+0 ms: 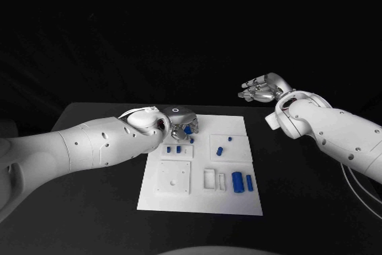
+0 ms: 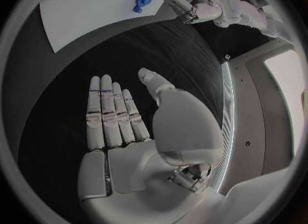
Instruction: Assemble the parts on the task board
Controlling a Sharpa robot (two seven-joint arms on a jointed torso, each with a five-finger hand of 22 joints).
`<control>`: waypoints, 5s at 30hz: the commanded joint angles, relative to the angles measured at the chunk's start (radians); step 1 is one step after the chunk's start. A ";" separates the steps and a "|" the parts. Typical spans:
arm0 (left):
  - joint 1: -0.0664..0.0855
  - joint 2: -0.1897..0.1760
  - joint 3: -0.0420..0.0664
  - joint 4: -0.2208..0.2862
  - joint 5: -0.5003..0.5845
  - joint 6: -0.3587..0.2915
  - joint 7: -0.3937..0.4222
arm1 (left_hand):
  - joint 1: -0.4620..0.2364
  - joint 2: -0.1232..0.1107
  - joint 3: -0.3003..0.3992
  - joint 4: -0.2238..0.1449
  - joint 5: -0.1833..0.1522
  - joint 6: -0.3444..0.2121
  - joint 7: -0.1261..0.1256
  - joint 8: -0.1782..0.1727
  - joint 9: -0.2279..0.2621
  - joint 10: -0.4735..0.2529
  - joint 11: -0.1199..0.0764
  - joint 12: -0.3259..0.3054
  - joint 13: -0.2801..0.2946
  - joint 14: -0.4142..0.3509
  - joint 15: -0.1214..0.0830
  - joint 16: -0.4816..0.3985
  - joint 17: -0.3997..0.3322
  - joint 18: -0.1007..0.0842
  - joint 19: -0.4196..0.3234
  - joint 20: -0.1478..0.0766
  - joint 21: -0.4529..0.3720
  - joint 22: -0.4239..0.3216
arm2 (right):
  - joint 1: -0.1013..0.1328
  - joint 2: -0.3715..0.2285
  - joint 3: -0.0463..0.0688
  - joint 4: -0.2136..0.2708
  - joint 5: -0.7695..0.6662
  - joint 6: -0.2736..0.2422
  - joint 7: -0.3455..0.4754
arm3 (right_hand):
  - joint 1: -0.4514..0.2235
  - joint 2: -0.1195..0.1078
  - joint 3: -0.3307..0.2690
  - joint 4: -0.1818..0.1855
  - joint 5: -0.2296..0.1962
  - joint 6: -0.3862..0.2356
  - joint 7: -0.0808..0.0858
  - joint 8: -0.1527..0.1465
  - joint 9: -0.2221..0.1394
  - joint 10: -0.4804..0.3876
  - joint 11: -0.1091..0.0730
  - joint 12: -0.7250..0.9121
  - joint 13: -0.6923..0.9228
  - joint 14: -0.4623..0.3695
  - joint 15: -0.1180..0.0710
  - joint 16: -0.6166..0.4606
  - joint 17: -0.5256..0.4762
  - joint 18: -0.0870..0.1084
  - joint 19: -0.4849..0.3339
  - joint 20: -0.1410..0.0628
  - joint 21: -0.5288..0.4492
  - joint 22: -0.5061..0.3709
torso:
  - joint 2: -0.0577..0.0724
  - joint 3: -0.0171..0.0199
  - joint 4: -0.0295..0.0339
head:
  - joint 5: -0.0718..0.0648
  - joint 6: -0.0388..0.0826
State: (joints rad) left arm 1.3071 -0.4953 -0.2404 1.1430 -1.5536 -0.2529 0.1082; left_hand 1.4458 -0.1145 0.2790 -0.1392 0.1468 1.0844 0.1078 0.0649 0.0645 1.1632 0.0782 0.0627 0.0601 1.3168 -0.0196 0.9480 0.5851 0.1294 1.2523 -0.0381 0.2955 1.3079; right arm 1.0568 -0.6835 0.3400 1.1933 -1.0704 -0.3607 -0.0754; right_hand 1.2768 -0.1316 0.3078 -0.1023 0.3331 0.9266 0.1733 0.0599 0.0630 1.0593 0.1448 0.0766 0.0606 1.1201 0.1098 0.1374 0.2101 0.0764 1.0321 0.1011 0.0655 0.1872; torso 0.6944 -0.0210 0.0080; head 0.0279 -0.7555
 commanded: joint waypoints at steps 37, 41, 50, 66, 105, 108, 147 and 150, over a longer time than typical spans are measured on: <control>-0.032 0.027 0.001 -0.057 0.010 0.051 0.009 | -0.032 0.012 0.023 0.003 -0.009 -0.038 -0.006 -0.002 -0.001 -0.039 0.004 -0.004 -0.001 -0.002 -0.008 0.003 -0.005 -0.021 -0.018 -0.005 0.023 0.020 | 0.000 0.006 0.000 0.002 0.066 -0.002 0.032 | -0.008 0.000 0.004 0.015 0.008 -0.018 0.002 0.000 -0.001 -0.030 0.010 0.012 -0.002 -0.018 0.025 -0.044 -0.147 0.008 -0.047 0.036 0.001 -0.122 | -0.001 0.0002 0.0008 | -0.001 -0.014; -0.036 0.030 0.001 -0.059 0.017 0.057 0.012 | -0.033 0.015 0.027 0.008 -0.016 -0.031 -0.003 -0.003 -0.001 -0.039 0.002 -0.004 -0.001 -0.003 -0.011 0.003 -0.005 -0.025 -0.018 -0.008 0.021 0.020 | 0.000 0.008 0.000 0.001 0.066 -0.002 0.031 | -0.007 0.001 0.005 0.017 0.009 -0.017 0.002 0.000 -0.001 -0.029 0.010 0.012 -0.001 -0.018 0.025 -0.045 -0.147 0.008 -0.048 0.036 0.001 -0.122 | -0.001 0.0002 0.0006 | -0.003 -0.015; -0.039 0.035 0.001 -0.067 0.033 0.069 0.009 | -0.045 0.030 0.032 0.045 -0.027 -0.029 0.004 -0.003 -0.001 -0.039 0.002 -0.004 -0.001 -0.003 -0.009 0.005 -0.005 -0.030 -0.014 -0.008 0.009 0.016 | 0.000 0.009 0.000 -0.001 0.066 -0.001 0.030 | -0.007 0.001 0.005 0.017 0.009 -0.017 0.002 0.000 -0.001 -0.030 0.010 0.012 -0.001 -0.018 0.025 -0.045 -0.147 0.008 -0.048 0.036 0.001 -0.122 | -0.001 0.0007 0.0007 | 0.000 -0.015; -0.040 0.041 0.001 -0.074 0.038 0.091 0.004 | -0.031 0.043 0.042 0.075 -0.029 0.003 0.010 -0.001 0.000 0.007 -0.002 -0.003 -0.001 -0.002 -0.005 0.016 -0.002 -0.027 -0.005 -0.005 -0.001 0.020 | 0.000 0.011 0.000 -0.003 0.066 0.002 0.028 | -0.005 0.001 0.009 0.018 0.012 -0.015 0.001 0.001 -0.001 -0.030 0.010 0.012 -0.002 -0.018 0.025 -0.047 -0.147 0.008 -0.049 0.036 0.001 -0.122 | -0.001 0.0004 0.0008 | -0.004 -0.015; -0.040 -0.026 0.018 -0.031 0.100 0.008 0.015 | -0.019 0.103 -0.009 0.009 -0.018 0.084 -0.006 -0.002 0.001 0.102 -0.027 -0.004 0.000 0.022 -0.015 0.048 0.006 -0.025 -0.010 -0.016 0.070 0.021 | 0.000 0.015 0.000 -0.022 0.066 0.019 0.027 | -0.009 -0.001 0.029 0.008 0.046 -0.016 0.002 0.001 -0.001 -0.030 0.010 0.010 -0.002 -0.019 0.025 -0.048 -0.147 0.008 -0.052 0.036 0.001 -0.122 | -0.002 0.0006 0.0030 | 0.003 -0.008; -0.039 -0.050 0.037 -0.008 0.130 0.009 0.017 | -0.021 0.103 -0.008 0.010 -0.019 0.083 -0.006 -0.002 0.001 0.102 -0.027 -0.004 0.000 0.022 -0.015 0.047 0.005 -0.025 -0.010 -0.016 0.070 0.020 | 0.000 0.015 0.000 -0.028 0.066 0.019 0.026 | -0.010 -0.001 0.031 0.007 0.046 -0.016 0.002 0.001 -0.001 -0.031 0.010 0.010 -0.002 -0.019 0.025 -0.049 -0.147 0.007 -0.053 0.036 0.001 -0.122 | -0.002 0.0009 0.0019 | 0.006 -0.008; -0.042 -0.151 0.075 0.045 0.179 0.075 0.012 | -0.015 0.085 -0.001 0.008 -0.026 0.073 -0.004 -0.002 0.001 0.091 -0.022 -0.004 0.000 0.024 -0.013 0.041 0.003 -0.022 -0.012 -0.013 0.074 0.020 | 0.000 0.018 0.000 -0.036 0.066 0.034 0.025 | -0.014 0.002 0.019 0.007 0.050 -0.007 0.001 0.001 -0.001 -0.029 0.010 0.011 -0.002 -0.026 0.027 -0.050 -0.147 0.007 -0.060 0.038 0.001 -0.122 | -0.001 0.0008 0.0003 | 0.015 -0.013; -0.043 -0.147 0.074 0.040 0.179 0.076 0.011 | -0.013 0.084 0.000 0.008 -0.026 0.072 -0.003 -0.002 0.001 0.090 -0.022 -0.004 0.000 0.024 -0.013 0.041 0.003 -0.021 -0.012 -0.013 0.074 0.020 | 0.000 0.019 0.000 -0.036 0.066 0.034 0.025 | -0.014 0.002 0.019 0.007 0.050 -0.007 0.001 0.001 -0.001 -0.029 0.010 0.011 -0.002 -0.026 0.027 -0.050 -0.147 0.007 -0.060 0.038 0.001 -0.122 | -0.001 0.0010 -0.0003 | 0.015 -0.013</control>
State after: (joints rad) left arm 1.2648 -0.6456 -0.1664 1.1838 -1.3832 -0.1728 0.1111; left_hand 1.4288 -0.0210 0.2757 -0.1337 0.1237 1.1626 0.1036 0.0608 0.0657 1.2588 0.0532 0.0626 0.0591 1.3363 -0.0320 0.9945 0.5888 0.0927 1.2437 -0.0502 0.3637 1.3075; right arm 1.0568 -0.6665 0.3399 1.1570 -1.0029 -0.3412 -0.0551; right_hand 1.2686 -0.1315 0.3343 -0.0953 0.3796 0.9123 0.1734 0.0599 0.0631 1.0365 0.1535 0.0842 0.0596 1.0978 0.1320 0.0908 0.0641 0.0767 0.9807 0.1393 0.0655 0.0665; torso 0.6934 -0.0204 0.0083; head 0.0425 -0.7679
